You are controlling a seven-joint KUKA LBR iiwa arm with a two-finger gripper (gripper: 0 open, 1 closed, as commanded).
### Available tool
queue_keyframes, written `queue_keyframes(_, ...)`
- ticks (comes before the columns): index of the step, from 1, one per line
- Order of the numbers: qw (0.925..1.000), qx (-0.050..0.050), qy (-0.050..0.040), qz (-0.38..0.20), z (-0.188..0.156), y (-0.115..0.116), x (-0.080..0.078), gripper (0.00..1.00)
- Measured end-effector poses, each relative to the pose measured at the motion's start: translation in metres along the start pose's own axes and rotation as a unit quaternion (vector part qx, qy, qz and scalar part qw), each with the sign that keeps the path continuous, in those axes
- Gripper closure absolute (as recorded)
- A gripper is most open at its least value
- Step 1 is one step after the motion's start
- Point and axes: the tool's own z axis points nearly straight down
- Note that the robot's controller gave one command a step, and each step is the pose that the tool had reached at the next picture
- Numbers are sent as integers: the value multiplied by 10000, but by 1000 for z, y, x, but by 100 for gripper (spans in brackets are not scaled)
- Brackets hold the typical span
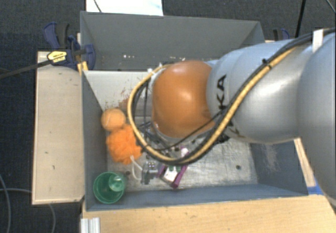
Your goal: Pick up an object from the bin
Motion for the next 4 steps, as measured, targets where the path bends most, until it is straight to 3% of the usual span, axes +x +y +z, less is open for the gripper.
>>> queue_keyframes(1, 10000, -8, -36, 21, -3, -1, -2, 0)
queue_keyframes(2, 9971, -6, -48, -758, 43, -43, -12, 0)
queue_keyframes(3, 9778, -1, -42, -2097, 47, -79, -28, 0)
queue_keyframes(4, 9669, 6, -31, -2552, 52, -91, -32, 0)
